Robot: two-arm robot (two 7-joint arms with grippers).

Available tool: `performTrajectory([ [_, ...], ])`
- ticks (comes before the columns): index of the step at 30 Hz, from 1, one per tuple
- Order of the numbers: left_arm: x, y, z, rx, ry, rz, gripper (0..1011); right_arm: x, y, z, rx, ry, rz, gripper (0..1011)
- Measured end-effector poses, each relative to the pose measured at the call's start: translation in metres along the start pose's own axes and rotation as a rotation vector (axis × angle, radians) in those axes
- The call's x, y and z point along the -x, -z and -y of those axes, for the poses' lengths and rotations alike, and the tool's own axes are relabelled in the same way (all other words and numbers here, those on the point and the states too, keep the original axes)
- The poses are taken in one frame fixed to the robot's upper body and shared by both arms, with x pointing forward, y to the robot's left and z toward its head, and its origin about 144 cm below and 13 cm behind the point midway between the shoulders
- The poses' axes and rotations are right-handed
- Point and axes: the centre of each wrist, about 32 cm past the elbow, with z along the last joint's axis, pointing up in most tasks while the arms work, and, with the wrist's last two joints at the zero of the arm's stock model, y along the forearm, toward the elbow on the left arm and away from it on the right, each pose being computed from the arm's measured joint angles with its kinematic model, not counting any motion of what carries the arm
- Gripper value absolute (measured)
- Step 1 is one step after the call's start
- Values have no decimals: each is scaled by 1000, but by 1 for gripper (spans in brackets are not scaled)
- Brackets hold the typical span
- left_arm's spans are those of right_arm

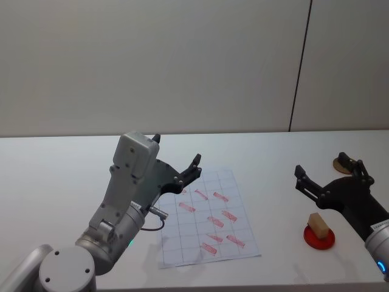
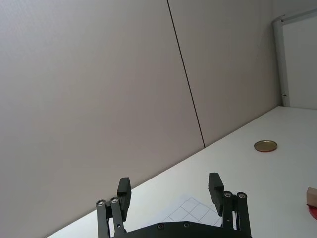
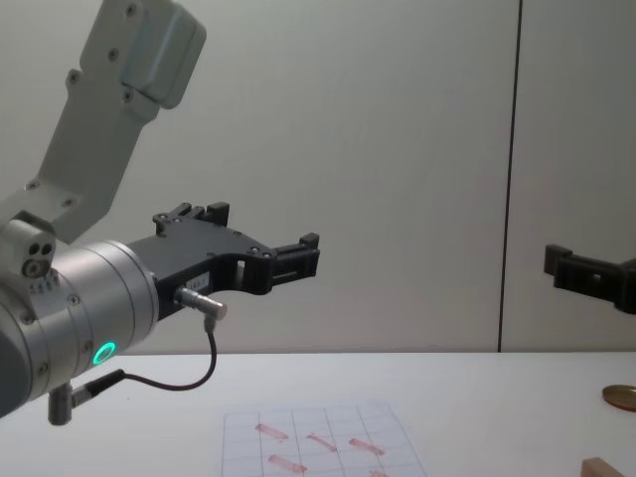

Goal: Use the one hand to pick up the stamp and affix it onto the A4 paper.

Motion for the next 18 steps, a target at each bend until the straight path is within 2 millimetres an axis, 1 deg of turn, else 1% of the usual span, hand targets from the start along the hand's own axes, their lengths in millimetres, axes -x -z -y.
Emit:
performTrajectory([
  [18,0,0,0,0,0,0,993,0,0,0,0,0,0,1001],
])
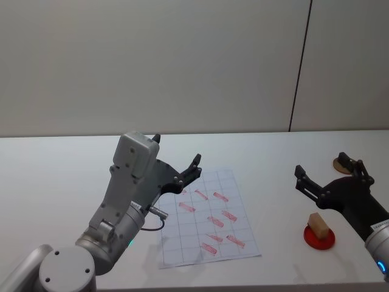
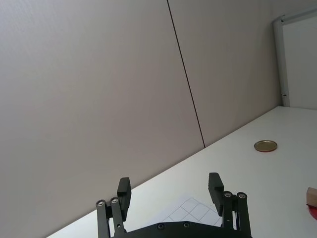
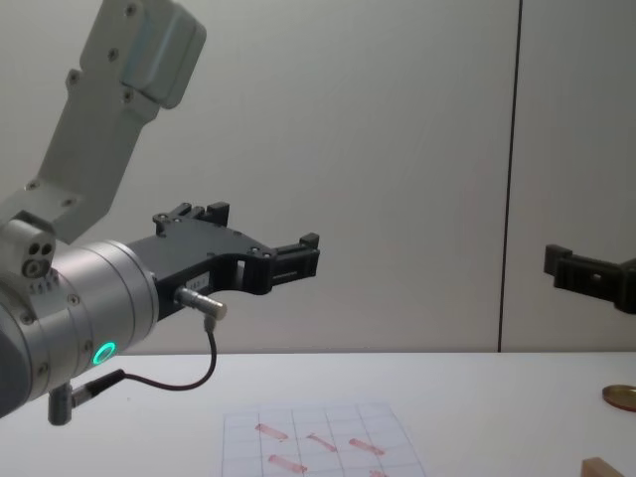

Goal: Use the one hand to pick up the stamp and affix it onto the A4 paper.

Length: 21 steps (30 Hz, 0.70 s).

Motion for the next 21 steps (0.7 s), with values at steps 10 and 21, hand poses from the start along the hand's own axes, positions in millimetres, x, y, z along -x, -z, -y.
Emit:
performTrajectory([
  [10,0,0,0,0,0,0,993,0,0,0,0,0,0,1001],
  [21,0,0,0,0,0,0,993,-1,0,1,4,6,0,1001],
])
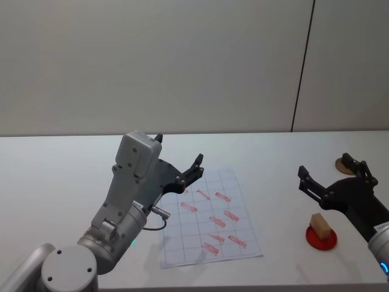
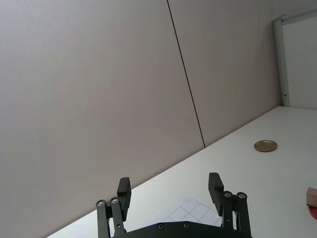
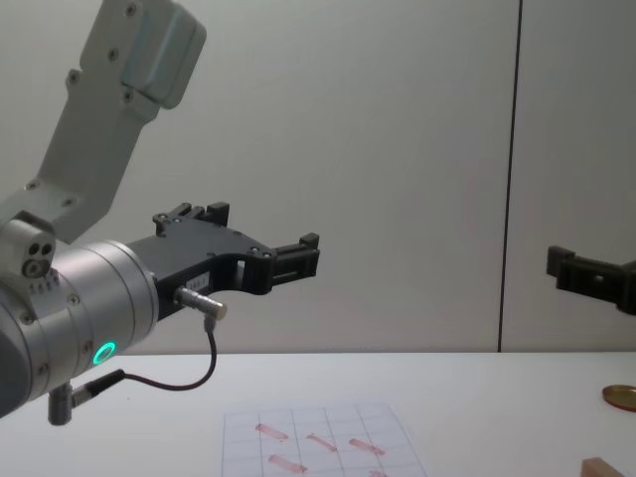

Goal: Use the one hand to pick up the stamp and affix it onto the A4 paper.

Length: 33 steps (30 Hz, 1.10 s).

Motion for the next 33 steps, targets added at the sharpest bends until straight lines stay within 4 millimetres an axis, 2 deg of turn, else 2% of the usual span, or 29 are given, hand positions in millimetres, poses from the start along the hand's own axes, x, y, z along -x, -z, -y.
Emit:
performTrajectory([
  [14,0,0,0,0,0,0,993,-15,3,2,64,62,16,1001],
  [25,0,0,0,0,0,0,993,-37,14,-11,145,99,30,1001],
  [33,0,0,0,0,0,0,993,-46,22,-23,202,101,33,1001],
])
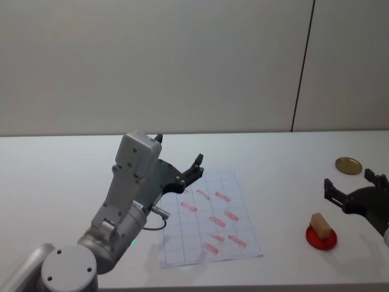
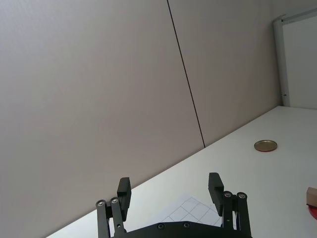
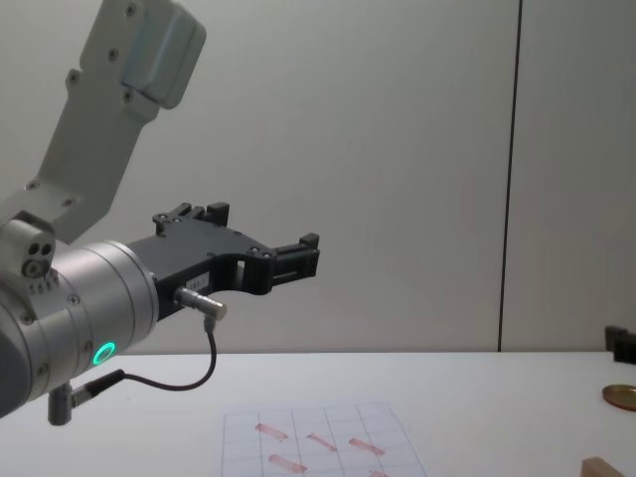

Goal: Use the one hand to pick up the stamp and affix it onto the A4 paper.

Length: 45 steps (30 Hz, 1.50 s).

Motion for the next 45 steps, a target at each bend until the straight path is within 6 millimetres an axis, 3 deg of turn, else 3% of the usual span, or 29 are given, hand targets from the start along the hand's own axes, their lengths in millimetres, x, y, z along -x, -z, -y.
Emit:
performTrajectory([
  [15,0,0,0,0,0,0,993,0,13,-23,126,-25,7,1001],
  [41,0,0,0,0,0,0,993,6,35,-34,267,-51,22,1001],
  [45,0,0,0,0,0,0,993,6,37,-36,280,-54,24,930],
])
